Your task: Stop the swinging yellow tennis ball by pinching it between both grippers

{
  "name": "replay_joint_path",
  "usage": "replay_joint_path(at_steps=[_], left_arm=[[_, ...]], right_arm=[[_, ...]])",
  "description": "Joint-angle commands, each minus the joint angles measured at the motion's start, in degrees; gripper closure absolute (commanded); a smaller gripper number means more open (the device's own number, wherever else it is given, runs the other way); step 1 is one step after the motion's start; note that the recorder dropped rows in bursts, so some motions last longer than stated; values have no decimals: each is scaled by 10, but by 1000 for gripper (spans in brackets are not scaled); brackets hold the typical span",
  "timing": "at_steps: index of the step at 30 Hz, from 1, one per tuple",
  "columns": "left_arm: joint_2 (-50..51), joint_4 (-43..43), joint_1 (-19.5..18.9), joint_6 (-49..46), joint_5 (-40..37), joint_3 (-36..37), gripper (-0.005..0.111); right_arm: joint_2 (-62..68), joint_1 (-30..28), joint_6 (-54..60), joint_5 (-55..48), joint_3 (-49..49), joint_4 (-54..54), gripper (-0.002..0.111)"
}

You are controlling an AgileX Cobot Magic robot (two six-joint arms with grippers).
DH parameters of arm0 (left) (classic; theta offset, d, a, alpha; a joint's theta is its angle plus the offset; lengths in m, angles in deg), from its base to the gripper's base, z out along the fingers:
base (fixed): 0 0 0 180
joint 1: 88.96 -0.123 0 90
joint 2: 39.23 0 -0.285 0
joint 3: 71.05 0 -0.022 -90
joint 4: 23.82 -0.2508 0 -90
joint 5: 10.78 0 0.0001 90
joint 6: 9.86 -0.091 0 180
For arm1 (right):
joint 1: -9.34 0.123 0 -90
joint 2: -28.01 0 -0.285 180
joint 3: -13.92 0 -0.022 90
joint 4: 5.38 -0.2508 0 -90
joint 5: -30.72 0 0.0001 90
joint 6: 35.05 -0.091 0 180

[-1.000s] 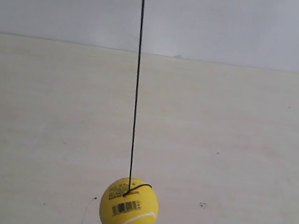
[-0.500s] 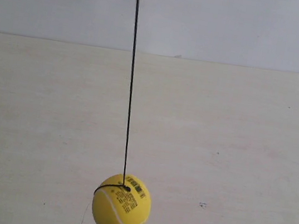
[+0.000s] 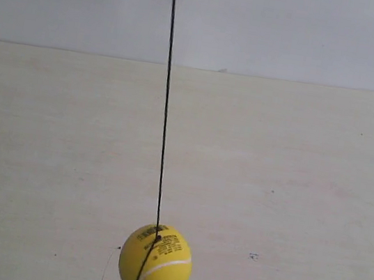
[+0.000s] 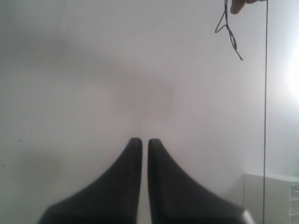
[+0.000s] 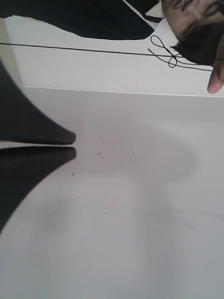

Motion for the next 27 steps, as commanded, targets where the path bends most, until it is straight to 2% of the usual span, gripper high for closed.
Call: replay_joint_path(at_steps=[1,3,7,10,13,19,27], left_arm=[[-1,2,0,-17,-4,-1,102],[-1,11,0,-75,-5,-1,102],[-1,87,-1,-175,-33,7,102],[-1,95,-21,-195,-39,18,102],[-1,130,-57,-204,-43,28,102],[-1,300,-142,-301,-57,57,102],[-1,297,-200,-345,-85,97,102]], right_arm=[[-3,1,-3,0,2,2,108],[-3,1,-3,0,2,2,108],[-3,1,-3,0,2,2,108],[-3,1,-3,-4,2,5,108],[-3,1,-3,1,2,8,108],[-3,1,-3,4,2,8,108],[-3,1,-3,4,2,8,108]])
